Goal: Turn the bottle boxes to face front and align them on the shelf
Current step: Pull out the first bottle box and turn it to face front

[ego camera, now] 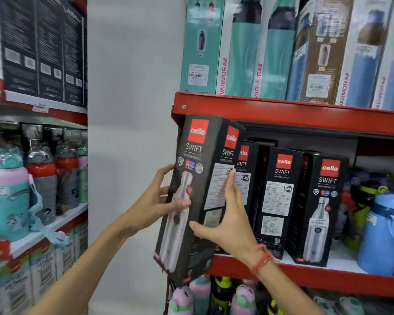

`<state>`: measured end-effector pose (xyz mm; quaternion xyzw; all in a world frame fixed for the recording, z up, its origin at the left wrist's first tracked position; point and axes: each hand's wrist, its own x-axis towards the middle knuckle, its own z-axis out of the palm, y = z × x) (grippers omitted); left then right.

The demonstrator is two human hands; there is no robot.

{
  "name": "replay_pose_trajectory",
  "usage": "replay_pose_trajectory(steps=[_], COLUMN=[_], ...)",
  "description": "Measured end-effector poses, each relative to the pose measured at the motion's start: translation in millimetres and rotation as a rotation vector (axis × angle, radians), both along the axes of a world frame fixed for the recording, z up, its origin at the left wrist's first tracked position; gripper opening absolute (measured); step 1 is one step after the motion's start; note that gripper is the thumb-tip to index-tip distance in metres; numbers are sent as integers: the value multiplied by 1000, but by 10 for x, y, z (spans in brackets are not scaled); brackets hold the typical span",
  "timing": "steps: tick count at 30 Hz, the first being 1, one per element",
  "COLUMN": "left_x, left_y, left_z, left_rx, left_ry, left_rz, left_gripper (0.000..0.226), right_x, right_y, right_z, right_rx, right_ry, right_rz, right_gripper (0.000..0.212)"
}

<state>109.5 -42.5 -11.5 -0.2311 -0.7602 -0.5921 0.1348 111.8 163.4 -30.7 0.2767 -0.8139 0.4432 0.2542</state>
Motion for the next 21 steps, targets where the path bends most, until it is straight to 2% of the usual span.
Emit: replay_pose_trajectory(steps=[2,5,8,11,16,21], left_x=[68,141,154,112,-129,-480], left_y=[-5,73,157,169,190,264], left_z=[-22,-82,-117,-60,-96,-209], left_rx=[-22,36,46,16,-90,-34], left_ry=[20,58,139,214,307,314], left_rz=[-6,103,212,282,451,507], left_gripper=[95,104,96,94,99,101], right_x=[-79,-144,-200,-282,-474,-737], right_y=[164,263,217,138,-36,-193], right_z=[29,131,261,359,387,281], right_rx=[55,212,293,272,265,220], right_ry=[-81,-167,-132,-115,-118,-51], right_rz=[112,194,226,266,193,56], right_gripper=[137,134,133,131,129,120])
